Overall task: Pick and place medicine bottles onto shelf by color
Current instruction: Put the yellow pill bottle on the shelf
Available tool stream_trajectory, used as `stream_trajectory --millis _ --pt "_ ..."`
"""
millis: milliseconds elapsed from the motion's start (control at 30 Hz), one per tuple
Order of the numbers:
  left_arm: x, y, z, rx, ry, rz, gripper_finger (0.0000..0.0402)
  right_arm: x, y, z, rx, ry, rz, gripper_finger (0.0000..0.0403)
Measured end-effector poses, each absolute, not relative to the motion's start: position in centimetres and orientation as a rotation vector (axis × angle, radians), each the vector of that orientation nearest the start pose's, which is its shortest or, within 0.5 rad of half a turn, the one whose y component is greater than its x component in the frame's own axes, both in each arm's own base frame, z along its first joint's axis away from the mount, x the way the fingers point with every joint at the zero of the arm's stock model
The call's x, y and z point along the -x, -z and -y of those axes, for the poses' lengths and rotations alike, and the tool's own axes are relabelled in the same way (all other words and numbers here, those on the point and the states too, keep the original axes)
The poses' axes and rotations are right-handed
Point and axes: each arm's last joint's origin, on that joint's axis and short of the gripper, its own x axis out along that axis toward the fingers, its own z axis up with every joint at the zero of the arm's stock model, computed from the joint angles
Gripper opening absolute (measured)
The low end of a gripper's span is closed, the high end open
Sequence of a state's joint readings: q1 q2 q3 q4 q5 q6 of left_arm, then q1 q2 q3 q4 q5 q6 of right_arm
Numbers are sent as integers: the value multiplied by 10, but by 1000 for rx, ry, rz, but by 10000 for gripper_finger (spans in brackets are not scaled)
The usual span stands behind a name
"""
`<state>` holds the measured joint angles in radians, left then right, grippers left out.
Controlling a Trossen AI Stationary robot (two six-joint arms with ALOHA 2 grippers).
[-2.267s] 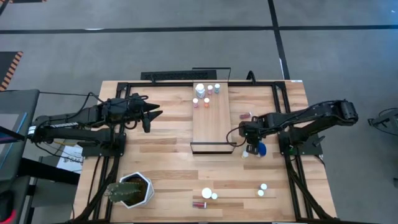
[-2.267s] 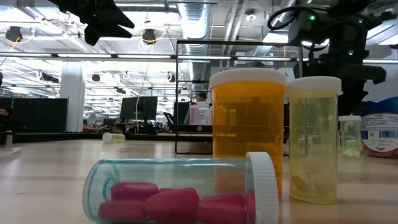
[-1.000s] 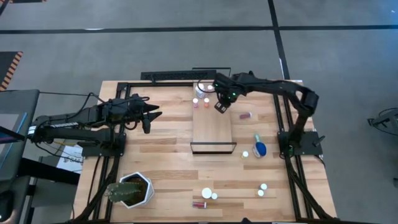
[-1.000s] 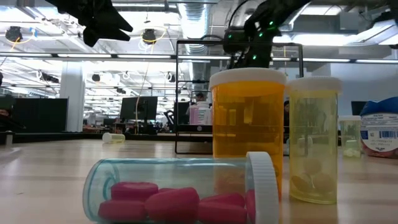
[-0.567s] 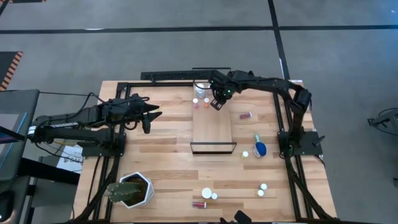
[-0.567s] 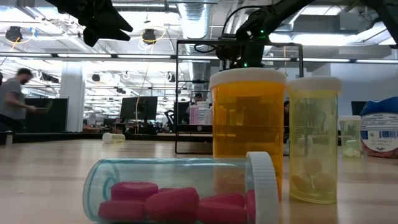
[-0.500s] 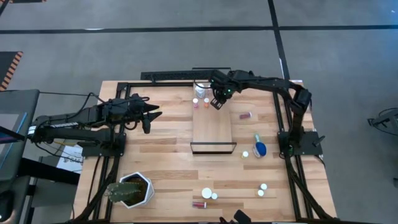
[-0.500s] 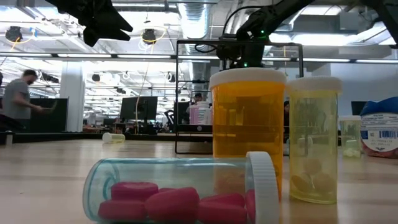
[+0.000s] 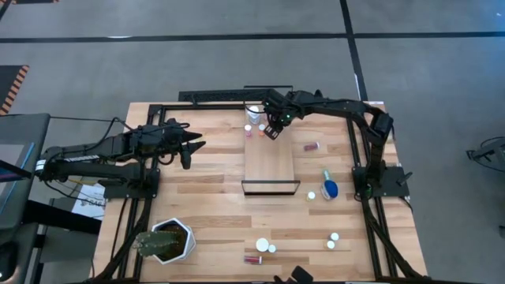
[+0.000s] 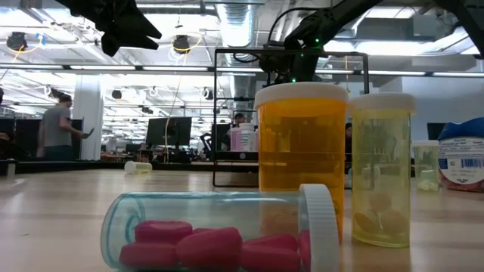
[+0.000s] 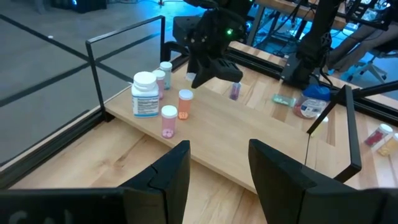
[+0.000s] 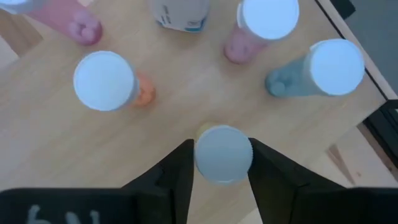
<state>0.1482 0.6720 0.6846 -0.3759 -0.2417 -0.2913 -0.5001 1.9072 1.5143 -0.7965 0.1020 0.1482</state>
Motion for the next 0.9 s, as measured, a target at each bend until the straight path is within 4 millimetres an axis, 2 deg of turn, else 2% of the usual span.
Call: stream_trajectory --millis 500,667,900 --pt "-145 -297 -29 267 -437 -307 149 -345 -232 192 -332 607 -1091 218" --pt "-145 -297 -29 267 -437 -307 149 -339 -253 189 -321 605 -1062 225" --pt "-145 -297 -29 269 -438 -307 149 -318 -302 178 -265 584 -1003 224"
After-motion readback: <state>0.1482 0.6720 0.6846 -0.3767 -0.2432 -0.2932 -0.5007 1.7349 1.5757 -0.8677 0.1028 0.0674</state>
